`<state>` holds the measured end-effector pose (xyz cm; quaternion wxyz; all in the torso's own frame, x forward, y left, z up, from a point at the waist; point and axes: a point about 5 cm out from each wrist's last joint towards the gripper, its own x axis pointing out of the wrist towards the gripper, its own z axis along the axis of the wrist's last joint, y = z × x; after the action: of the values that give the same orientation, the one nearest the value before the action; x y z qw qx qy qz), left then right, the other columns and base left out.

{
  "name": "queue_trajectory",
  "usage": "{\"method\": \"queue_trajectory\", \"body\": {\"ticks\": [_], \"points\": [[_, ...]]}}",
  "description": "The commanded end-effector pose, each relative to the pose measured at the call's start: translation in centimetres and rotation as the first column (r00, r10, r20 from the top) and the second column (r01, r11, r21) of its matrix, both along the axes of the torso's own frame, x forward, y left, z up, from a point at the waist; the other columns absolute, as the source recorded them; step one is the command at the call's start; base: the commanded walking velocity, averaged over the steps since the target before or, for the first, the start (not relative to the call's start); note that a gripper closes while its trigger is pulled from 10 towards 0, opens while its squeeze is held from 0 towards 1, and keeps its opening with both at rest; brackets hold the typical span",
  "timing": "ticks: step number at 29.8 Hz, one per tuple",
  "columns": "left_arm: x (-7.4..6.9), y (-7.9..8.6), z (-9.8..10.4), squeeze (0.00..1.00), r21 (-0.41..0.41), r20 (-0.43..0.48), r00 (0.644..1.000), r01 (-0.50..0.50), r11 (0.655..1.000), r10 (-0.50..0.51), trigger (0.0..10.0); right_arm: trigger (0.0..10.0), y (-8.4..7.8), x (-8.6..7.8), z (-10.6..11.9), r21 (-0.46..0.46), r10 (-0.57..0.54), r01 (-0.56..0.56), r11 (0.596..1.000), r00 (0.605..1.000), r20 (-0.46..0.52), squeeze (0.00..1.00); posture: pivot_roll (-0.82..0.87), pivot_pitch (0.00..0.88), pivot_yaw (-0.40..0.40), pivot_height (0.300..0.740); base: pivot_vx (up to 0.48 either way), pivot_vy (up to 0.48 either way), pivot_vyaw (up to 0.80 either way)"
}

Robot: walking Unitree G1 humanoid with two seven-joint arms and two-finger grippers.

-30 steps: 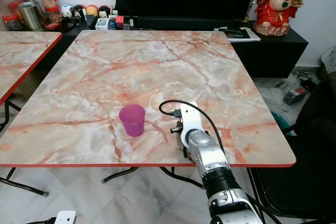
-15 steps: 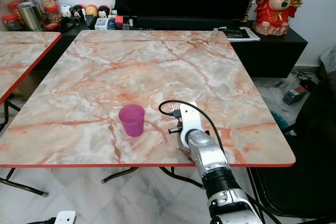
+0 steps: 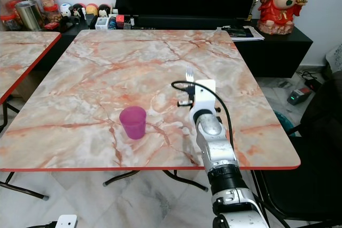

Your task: Setting the table

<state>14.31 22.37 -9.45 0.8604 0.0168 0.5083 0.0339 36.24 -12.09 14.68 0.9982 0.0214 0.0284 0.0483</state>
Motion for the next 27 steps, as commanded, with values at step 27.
{"method": "queue_trajectory", "body": {"ticks": [27], "points": [[-0.8,0.7,-0.1,0.00,0.028,-0.037,0.999,0.024,0.999,-0.023,10.0,10.0,1.4,-0.5,3.2,0.076,0.015,-0.034,0.997,0.971,0.240,0.00,0.01,0.000,-0.001,0.740,0.000,0.449,0.00]]}}
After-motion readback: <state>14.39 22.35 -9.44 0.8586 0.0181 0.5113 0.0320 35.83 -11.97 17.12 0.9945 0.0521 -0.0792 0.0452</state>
